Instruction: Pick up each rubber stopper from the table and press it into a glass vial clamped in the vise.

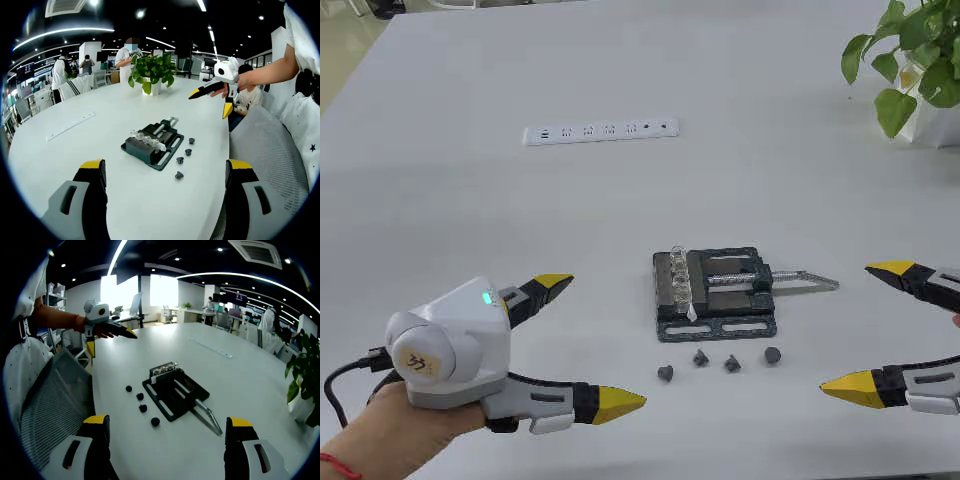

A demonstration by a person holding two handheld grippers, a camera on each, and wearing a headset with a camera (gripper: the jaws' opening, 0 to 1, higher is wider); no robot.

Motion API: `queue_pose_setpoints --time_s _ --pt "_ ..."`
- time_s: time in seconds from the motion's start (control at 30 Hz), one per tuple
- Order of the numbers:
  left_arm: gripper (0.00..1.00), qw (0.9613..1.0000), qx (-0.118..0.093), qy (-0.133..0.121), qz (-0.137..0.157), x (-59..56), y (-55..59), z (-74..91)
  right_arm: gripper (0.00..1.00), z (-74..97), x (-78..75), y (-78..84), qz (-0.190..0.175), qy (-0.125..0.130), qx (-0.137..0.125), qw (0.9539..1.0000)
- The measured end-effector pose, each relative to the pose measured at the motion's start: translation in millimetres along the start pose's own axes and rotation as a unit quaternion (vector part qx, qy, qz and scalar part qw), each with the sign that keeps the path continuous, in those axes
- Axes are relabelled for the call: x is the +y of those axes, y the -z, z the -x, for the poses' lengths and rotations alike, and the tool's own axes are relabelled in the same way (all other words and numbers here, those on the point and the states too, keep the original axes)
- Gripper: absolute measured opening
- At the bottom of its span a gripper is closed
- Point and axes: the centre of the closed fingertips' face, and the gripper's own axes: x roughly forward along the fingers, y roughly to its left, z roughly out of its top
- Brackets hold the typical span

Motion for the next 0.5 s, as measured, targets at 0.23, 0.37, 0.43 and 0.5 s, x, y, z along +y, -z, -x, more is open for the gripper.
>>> queue_pose_setpoints --time_s 0.23,0.37,0.43,0.5 --pt "0.99 1.0 -0.001 -0.002 0.0 1.2 -1.3 0.3 0.95 0.6 -0.4 -0.1 0.001 -0.001 0.003 1.0" --pt "0.99 1.0 -0.002 -0.001 0.0 2.4 0.0 0.5 0.95 0.0 1.0 -0.5 0.001 -0.002 0.005 1.0" --pt "0.98 1.0 0.0 0.0 0.002 2.0 0.2 0.1 0.95 -0.3 0.3 0.5 0.002 -0.003 0.005 1.0" --pt "0.98 1.0 0.0 0.001 0.002 2.7 1.0 -0.1 0.95 -0.5 -1.3 2.3 0.001 -0.004 0.006 1.0"
